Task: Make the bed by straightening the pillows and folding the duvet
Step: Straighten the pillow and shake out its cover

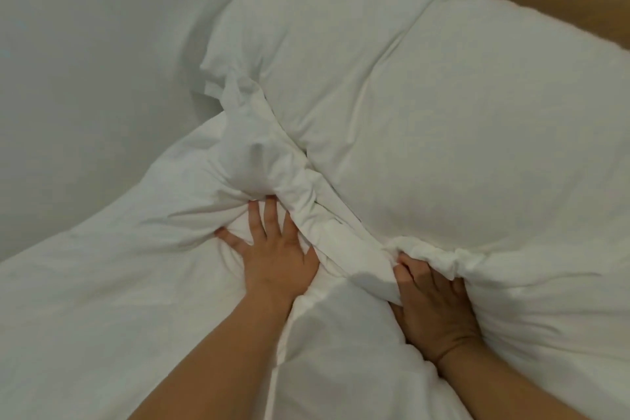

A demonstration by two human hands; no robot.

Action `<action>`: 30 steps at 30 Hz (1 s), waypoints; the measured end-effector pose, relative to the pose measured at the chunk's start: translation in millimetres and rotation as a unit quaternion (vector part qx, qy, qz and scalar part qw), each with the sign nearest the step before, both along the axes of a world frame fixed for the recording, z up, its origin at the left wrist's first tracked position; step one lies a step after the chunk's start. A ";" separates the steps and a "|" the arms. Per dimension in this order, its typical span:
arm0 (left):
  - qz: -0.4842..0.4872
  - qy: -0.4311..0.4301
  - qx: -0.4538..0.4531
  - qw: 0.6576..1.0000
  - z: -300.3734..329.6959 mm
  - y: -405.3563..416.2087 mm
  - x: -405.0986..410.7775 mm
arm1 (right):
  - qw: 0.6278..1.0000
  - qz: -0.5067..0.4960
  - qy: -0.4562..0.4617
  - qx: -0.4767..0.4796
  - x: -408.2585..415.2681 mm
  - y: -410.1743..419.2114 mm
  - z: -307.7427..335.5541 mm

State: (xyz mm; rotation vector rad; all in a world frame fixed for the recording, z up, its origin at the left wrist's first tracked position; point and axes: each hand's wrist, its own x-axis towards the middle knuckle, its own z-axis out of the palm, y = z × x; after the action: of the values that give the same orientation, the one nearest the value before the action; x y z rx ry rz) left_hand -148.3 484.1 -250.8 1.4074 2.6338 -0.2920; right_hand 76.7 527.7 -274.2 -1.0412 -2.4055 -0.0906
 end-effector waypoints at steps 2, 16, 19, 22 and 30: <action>0.005 -0.036 -0.002 0.999 14.0 7.5 3.8 | 1.000 -0.011 -0.006 0.001 1.0 -1.1 -3.5; -0.004 -0.081 0.157 0.984 77.7 61.8 -70.6 | 0.998 -0.039 -0.039 0.029 3.4 4.4 -11.6; -0.049 -0.091 0.250 0.963 86.1 22.6 -43.5 | 0.998 -0.042 -0.038 0.029 1.9 7.6 -15.6; -0.059 -0.162 0.229 0.958 114.3 -47.5 -15.6 | 0.998 -0.037 -0.059 0.000 5.2 3.7 -0.8; -0.076 -0.326 0.231 0.913 309.6 -166.6 22.3 | 0.921 -0.049 -0.132 -0.364 2.5 -69.1 212.8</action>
State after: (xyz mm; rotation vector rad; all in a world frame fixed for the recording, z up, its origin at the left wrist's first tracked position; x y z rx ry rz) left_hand -126.0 317.5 58.8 1.4873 2.0962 0.7166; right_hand 79.2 458.5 -61.3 -1.5463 -2.6888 0.7279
